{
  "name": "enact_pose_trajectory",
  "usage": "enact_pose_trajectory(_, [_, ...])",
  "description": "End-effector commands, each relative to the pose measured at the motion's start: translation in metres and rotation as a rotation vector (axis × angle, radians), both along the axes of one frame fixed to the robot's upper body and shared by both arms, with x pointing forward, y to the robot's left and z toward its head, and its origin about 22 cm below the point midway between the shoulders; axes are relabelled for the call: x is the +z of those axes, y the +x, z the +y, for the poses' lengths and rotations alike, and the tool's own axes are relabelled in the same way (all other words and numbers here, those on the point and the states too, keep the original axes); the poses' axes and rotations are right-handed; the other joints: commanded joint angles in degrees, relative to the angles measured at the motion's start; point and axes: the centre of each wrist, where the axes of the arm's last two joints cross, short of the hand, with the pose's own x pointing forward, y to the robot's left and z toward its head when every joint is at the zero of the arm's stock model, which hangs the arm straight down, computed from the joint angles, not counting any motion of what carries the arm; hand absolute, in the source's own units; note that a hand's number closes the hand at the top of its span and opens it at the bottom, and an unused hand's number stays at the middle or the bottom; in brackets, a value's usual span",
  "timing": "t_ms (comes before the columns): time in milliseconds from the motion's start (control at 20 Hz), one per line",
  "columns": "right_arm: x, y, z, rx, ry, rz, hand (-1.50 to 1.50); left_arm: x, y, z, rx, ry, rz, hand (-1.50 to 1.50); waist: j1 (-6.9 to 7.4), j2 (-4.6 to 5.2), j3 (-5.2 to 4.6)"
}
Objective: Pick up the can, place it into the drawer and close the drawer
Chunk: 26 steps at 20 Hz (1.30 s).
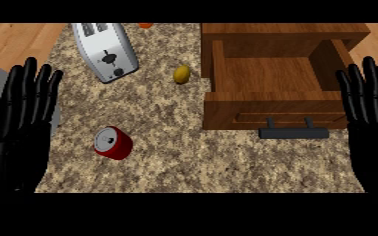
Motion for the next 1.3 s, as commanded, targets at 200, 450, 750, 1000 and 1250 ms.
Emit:
enact_pose_trajectory(200, [0.001,0.01,-0.008,-0.008,0.009,-0.012,-1.5,0.006,-0.048,0.039,-0.157,0.025,0.006,-1.5,1.05,1.22,-0.45])
enact_pose_trajectory(450, [-0.023,0.0,-0.004,-0.166,0.051,0.263,-1.5,-0.023,-0.049,0.059,0.048,-0.047,0.4,-1.5,0.89,1.37,-0.45])
enact_pose_trajectory(750, [-0.021,-0.009,-0.028,-0.147,0.026,0.278,-1.5,-0.007,-0.069,0.077,0.057,-0.071,0.42,-1.5,0.35,1.28,-0.43])
enact_pose_trajectory(1000, [-0.023,-0.005,-0.032,-0.155,0.039,0.261,-1.5,-0.003,-0.056,0.095,0.042,-0.082,0.387,-1.5,0.3,1.31,-0.43])
enact_pose_trajectory(1250, [-0.031,-0.011,-0.034,-0.164,0.036,0.25,-1.5,-0.025,-0.047,0.07,0.026,-0.059,0.443,-1.5,0.22,1.31,-0.43])
